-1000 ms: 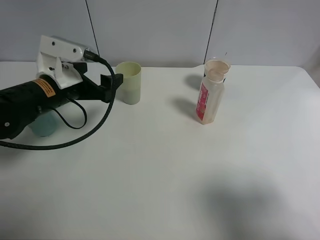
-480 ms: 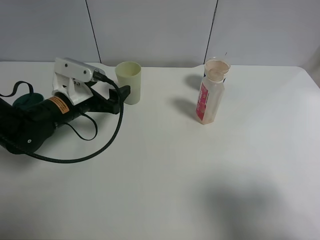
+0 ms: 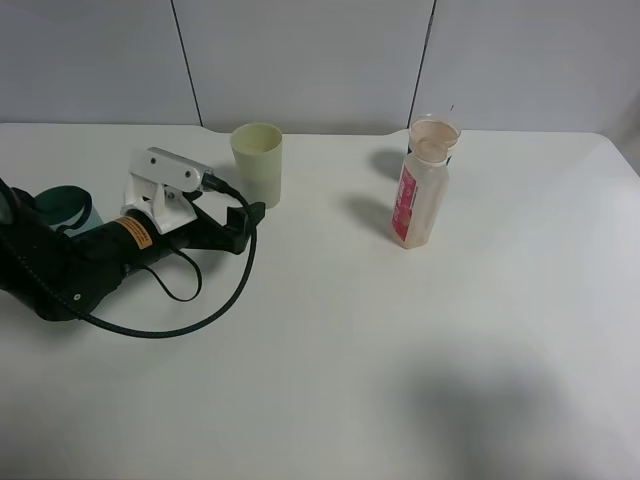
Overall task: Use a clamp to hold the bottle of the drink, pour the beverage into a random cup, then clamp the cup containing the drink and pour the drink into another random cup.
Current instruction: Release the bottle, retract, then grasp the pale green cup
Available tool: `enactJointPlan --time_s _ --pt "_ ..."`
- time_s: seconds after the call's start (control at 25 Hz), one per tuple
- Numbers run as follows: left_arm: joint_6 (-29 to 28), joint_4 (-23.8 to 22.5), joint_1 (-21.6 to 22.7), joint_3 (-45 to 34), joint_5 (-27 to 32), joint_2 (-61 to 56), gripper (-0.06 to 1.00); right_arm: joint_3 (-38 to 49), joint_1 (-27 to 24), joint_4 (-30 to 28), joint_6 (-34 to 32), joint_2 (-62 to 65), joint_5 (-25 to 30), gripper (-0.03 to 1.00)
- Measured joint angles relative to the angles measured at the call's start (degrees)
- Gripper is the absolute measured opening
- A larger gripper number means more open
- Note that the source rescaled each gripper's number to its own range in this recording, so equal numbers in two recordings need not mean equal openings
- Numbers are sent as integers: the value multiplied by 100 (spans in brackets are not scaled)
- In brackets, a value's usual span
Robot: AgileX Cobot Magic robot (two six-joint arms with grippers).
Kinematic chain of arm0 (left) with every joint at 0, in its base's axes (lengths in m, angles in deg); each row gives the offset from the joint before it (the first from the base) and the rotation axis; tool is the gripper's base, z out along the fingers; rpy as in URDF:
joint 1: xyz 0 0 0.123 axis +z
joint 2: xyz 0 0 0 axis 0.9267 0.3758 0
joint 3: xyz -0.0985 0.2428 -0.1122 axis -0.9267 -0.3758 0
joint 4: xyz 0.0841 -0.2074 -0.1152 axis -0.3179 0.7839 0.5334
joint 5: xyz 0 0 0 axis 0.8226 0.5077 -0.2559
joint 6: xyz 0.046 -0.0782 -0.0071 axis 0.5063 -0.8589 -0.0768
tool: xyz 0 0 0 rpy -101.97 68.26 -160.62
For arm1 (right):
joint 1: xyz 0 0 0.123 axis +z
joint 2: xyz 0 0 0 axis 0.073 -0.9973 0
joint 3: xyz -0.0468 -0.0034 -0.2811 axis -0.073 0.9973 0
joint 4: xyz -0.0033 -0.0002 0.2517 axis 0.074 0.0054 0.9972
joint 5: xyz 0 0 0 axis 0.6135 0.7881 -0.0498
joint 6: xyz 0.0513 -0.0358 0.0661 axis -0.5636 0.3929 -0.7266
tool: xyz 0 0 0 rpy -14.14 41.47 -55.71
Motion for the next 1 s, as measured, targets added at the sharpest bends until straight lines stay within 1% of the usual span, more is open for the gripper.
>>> enactJointPlan --time_s 0.24,0.36,0.6,0.8,1.0 --pt "0 -24 0 113 0 57 100 0 0 0 0 0 0 91" --pt "0 -24 -6 401 -2 333 100 0 0 0 0 0 0 91" --pt "0 -40 -6 578 -2 475 100 0 0 0 0 0 0 91" --pt "-24 -66 38 955 -7 693 100 0 0 0 0 0 0 91" --pt "-41 -94 49 1089 -1 825 100 0 0 0 0 0 0 91"
